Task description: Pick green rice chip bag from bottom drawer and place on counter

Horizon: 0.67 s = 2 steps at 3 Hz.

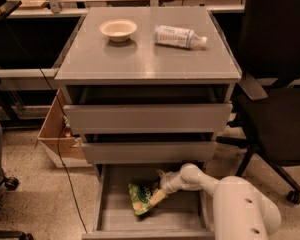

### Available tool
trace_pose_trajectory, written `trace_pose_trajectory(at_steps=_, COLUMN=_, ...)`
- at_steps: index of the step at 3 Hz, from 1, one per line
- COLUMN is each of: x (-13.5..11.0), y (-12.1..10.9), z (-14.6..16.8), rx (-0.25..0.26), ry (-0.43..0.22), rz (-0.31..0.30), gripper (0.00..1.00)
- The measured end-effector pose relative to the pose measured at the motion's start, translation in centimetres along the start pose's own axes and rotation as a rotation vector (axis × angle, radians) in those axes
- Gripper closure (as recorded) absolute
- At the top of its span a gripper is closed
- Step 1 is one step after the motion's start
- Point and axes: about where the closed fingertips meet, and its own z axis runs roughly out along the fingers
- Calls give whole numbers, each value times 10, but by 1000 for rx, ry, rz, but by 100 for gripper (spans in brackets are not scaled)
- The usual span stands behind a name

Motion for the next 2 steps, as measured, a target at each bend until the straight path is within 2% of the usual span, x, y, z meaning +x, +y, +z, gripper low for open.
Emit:
trace_pose_trajectory(at_steps=1, x=26, y=-14, z=11, rx=6, ry=26, rz=20, gripper=19)
trace_pose_trajectory(at_steps=2, x=43, y=-19, z=14, rx=19, ry=38, rz=28, gripper=42)
